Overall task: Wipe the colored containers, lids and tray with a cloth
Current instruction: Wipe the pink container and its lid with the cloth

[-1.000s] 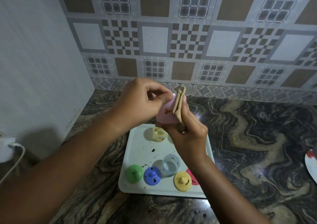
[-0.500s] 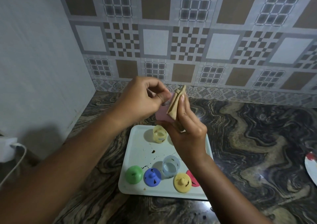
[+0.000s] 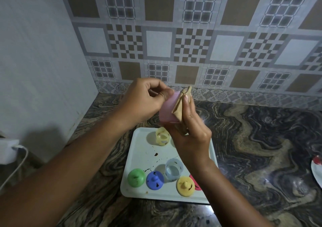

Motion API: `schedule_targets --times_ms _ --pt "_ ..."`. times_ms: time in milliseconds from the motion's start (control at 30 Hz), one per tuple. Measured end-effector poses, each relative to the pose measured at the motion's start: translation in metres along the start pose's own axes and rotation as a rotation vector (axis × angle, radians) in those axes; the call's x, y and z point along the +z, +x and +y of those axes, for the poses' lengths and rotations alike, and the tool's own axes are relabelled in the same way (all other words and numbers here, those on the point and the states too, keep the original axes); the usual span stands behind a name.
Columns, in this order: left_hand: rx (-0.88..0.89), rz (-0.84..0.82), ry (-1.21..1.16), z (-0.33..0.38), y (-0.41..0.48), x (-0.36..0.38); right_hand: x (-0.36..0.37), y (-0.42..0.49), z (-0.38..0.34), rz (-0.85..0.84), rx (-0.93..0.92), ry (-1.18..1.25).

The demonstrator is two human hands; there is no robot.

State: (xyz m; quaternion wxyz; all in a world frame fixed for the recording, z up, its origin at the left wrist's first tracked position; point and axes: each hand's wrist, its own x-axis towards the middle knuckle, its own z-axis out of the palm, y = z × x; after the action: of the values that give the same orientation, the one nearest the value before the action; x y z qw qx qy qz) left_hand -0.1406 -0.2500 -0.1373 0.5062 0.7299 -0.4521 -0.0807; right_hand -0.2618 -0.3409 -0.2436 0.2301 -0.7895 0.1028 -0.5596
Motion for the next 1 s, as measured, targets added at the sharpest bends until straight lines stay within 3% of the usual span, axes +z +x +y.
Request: schedule_targets --times_ms 67,200,267,400,500,733,900,1000 --pt "0.018 -0.023 0.003 0.001 -0.001 -0.001 -0.002 0.0 0.0 0.033 0.043 0.053" --pt "-0.137 -0.171 -0.282 -0.003 0.003 -0.008 -0.011 0.005 0.005 0.035 0.146 0.23" --pt "-0.159 -0.165 -0.355 -0.001 0.004 -0.007 -0.013 0.007 0.006 0.014 0.165 0.275" --pt "-0.059 -0.018 -0.15 0.003 0.004 -0.003 -0.007 0.007 -0.002 0.039 -0.001 0.032" --pt "0.052 0.031 0.01 0.013 -0.001 0.001 -0.005 0.009 -0.008 0.043 -0.025 0.016" --pt "-0.071 -0.135 -0.225 0.013 0.005 -0.016 -0.013 0.012 -0.003 0.089 0.002 0.095" --pt "0.097 -0.031 0.032 0.015 0.0 -0.007 -0.007 0.011 -0.006 0.014 -0.053 0.002" --pt "0.151 -0.005 0.014 0.02 -0.004 -0.004 -0.009 0.01 -0.002 0.072 -0.003 0.06"
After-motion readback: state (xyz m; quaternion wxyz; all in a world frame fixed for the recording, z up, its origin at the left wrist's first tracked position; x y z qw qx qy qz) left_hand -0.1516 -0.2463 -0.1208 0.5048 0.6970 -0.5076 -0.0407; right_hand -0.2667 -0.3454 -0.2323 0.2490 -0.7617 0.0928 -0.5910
